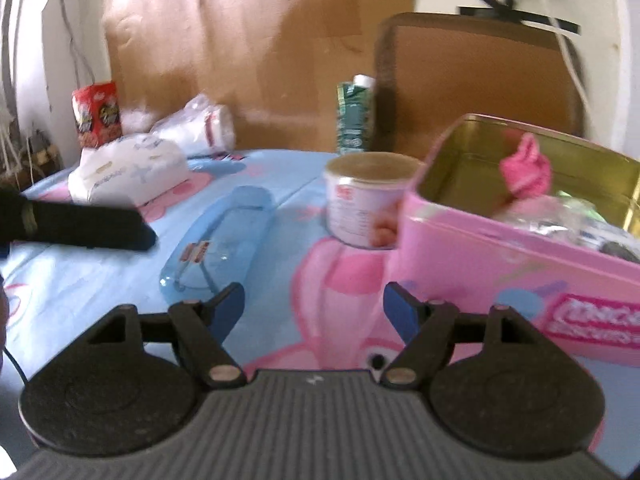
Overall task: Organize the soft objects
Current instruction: 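Move the left gripper to the blue plastic case and close on it, then carry the blue case into the pink tin and open the left gripper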
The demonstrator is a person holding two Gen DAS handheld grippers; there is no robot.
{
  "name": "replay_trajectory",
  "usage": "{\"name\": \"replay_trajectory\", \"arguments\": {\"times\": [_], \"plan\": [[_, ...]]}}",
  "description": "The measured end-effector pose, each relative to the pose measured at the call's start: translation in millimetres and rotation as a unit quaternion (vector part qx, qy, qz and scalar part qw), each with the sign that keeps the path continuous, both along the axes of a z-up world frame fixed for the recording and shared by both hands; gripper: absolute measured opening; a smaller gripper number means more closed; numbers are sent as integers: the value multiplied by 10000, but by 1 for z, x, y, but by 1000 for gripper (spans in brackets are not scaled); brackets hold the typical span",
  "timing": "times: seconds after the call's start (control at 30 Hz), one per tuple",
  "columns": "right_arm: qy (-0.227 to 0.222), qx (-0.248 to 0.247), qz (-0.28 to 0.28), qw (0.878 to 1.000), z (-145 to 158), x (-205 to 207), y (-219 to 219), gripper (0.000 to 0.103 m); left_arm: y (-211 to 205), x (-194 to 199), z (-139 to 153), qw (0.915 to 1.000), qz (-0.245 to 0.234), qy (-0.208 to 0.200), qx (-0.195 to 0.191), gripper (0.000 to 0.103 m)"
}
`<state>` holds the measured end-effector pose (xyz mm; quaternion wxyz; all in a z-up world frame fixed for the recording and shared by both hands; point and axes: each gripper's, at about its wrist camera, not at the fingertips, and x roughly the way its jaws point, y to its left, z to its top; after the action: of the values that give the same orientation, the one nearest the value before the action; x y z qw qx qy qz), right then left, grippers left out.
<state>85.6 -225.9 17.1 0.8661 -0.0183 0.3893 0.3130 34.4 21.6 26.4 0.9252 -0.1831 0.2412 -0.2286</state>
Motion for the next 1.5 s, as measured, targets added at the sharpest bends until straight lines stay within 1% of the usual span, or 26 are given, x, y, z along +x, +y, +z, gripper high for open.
{"name": "replay_trajectory", "arguments": {"times": [0.07,0.17,0.27,0.37,0.4,0.43,0.47,0.5,0.57,0.63,0.7,0.8,0.93,0.97,1.0,1.03,1.1,1.17,1.23,1.27,1.33,1.43,1.5], "plan": [[-2,221,-13,9998,5,-3,-8,79,11,17,3,9991,402,122,12,101],[99,670,184,9975,11,-4,-6,84,27,44,1,9952,762,558,-250,101],[188,649,484,9965,10,1,21,85,34,52,-5,9918,962,767,-349,101],[536,523,683,9948,-3,14,52,84,28,49,-12,9910,942,916,-267,101],[636,591,744,9934,-7,17,57,84,25,47,-14,9907,922,979,-191,101],[765,644,805,9917,-10,19,62,75,23,45,-15,9905,908,1030,-113,101],[913,698,880,9895,-13,21,65,62,19,46,-16,9902,876,1087,-45,101],[1074,725,1022,9863,-14,21,68,39,16,46,-17,9901,825,1136,-10,101],[877,546,1191,9875,-12,14,68,39,10,46,-21,9897,705,1246,51,101],[843,533,1335,9860,-9,7,59,38,4,49,-24,9891,646,1318,126,101],[780,496,1331,9868,-6,-1,47,37,-1,53,-27,9879,629,1410,151,101],[542,262,1273,9900,1,-11,34,37,-8,54,-30,9868,493,1539,46,99],[336,141,1278,9911,5,-23,25,37,-26,49,-30,9869,239,1582,207,98],[310,127,1263,9914,4,-27,23,38,-29,48,-30,9871,203,1569,252,95],[287,110,1263,9915,2,-29,24,40,-34,46,-31,9873,148,1552,299,91],[260,81,1272,9915,0,-31,25,40,-37,45,-31,9876,104,1531,336,84],[115,21,1266,9919,-3,-35,28,41,-42,43,-32,9883,121,1448,458,80],[13,22,1219,9925,-4,-38,31,42,-42,43,-32,9885,163,1436,436,74],[-60,75,1167,9931,-5,-38,34,37,-39,43,-31,9883,205,1477,327,72],[-135,67,1138,9934,-5,-39,36,37,-37,42,-30,9885,209,1481,241,71],[-430,-7,1123,9927,-4,-46,37,37,-38,41,-22,9905,179,1356,124,68],[-1080,-194,1015,9888,4,-61,34,36,-50,37,-4,9949,56,995,142,67],[-1450,-293,875,9851,8,-65,33,36,-64,39,10,9967,-115,777,186,67]]}}
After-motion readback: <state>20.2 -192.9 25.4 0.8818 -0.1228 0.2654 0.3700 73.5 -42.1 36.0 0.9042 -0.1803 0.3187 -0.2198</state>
